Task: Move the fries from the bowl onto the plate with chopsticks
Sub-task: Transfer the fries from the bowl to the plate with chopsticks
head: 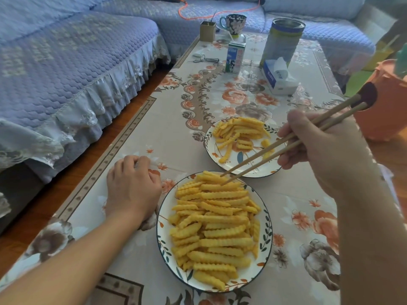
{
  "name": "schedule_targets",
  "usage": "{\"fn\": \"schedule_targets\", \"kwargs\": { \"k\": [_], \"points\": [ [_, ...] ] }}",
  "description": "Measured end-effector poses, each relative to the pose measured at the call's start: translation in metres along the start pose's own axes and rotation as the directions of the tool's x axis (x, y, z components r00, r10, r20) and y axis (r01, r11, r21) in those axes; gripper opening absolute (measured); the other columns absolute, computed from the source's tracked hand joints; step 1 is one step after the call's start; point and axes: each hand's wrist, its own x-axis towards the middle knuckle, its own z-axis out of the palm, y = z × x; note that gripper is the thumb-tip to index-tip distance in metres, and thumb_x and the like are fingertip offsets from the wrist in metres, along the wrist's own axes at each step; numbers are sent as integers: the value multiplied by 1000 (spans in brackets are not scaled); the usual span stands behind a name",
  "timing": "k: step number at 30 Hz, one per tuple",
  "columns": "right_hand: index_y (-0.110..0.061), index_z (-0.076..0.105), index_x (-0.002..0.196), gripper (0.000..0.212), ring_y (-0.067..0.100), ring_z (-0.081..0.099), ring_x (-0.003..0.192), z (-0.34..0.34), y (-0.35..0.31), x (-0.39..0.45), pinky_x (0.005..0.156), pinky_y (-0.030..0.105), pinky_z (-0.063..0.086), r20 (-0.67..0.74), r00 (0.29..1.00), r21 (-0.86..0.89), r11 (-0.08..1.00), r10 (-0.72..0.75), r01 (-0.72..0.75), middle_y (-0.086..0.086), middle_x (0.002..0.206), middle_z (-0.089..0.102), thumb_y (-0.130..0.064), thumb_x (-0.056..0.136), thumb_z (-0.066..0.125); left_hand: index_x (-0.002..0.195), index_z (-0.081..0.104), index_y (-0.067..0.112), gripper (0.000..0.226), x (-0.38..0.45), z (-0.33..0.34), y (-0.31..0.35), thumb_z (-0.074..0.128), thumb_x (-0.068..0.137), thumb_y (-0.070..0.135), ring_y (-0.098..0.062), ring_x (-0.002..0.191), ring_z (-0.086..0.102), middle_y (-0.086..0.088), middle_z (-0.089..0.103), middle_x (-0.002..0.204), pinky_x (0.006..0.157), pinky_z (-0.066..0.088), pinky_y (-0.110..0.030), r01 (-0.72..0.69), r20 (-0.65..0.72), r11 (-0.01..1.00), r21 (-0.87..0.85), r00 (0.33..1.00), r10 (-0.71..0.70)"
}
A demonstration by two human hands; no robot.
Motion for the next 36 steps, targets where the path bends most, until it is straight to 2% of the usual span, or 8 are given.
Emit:
{"fn": "schedule_targets", "kwargs": {
  "k": [4, 8, 15, 19, 23, 26, 29, 36],
  "points": [
    [-6, 67, 76, 38, 24, 62, 41, -12, -2, 4, 42, 31, 55, -127, 992, 52, 998, -13, 20, 10, 52, 64, -25, 106, 55, 114, 65, 11, 27, 0, -1, 0, 57, 88, 17, -35, 109, 51, -15, 59, 116, 95, 42, -51, 4, 16, 1000, 2, 1000, -4],
    [-14, 69, 81, 35, 22, 68, 48, -15, 12, 10, 50, 36, 61, -251, 965, -80, 995, -73, 54, 5, 59, 70, -33, 105, 55, 114, 65, 12, 27, 0, -1, 0, 57, 88, 18, -35, 110, 51, -15, 59, 117, 96, 42, -51, 6, 21, 1000, 5, 1000, -6],
    [-20, 72, 81, 33, 28, 73, 58, -1, 46, 19, 68, 51, 64, -236, 971, -120, 993, -29, 0, 9, 62, 71, -38, 104, 55, 112, 65, 12, 26, 0, -1, 0, 58, 88, 17, -35, 108, 52, -15, 59, 116, 95, 43, -51, 8, 21, 1000, 9, 1000, -8],
    [-13, 70, 82, 35, 30, 73, 58, 1, 50, 21, 65, 51, 64, -240, 971, -84, 996, -8, -13, 16, 69, 71, -34, 105, 55, 114, 64, 11, 28, 0, -1, 0, 57, 88, 17, -35, 109, 52, -15, 59, 116, 94, 43, -51, 4, 22, 1000, 18, 1000, -5],
    [-11, 68, 78, 42, 28, 71, 52, -5, 37, 17, 58, 44, 64, -258, 966, -74, 997, -12, -7, 12, 60, 70, -37, 106, 52, 113, 64, 12, 30, 0, -2, 1, 51, 89, 22, -35, 107, 52, -14, 59, 115, 93, 43, -51, 3, 23, 1000, 14, 1000, -4],
    [-8, 66, 76, 45, 29, 69, 49, -10, 18, 11, 50, 38, 61, -194, 981, 70, 997, 4, 10, 11, 57, 69, -34, 108, 49, 112, 64, 12, 29, 0, -1, 0, 51, 88, 22, -35, 107, 52, -14, 59, 115, 93, 43, -51, 6, 20, 1000, 10, 1000, -6],
    [-5, 65, 71, 47, 31, 65, 44, -6, -3, 1, 43, 34, 56, -31, 999, 186, 982, 32, -25, 14, 52, 64, -37, 103, 51, 113, 64, 12, 29, 0, -1, 0, 53, 88, 21, -35, 108, 51, -14, 59, 115, 94, 43, -52, 14, 23, 1000, 6, 1000, -14],
    [-7, 71, 64, 45, 37, 64, 45, 21, -21, -19, 43, 37, 56, 234, 971, 179, 980, 40, -83, 19, 53, 62, -44, 86, 56, 116, 63, 12, 32, 0, -3, 1, 50, 88, 22, -35, 110, 51, -14, 59, 116, 96, 43, -51, 19, 36, 1000, 5, 999, -20]
  ]
}}
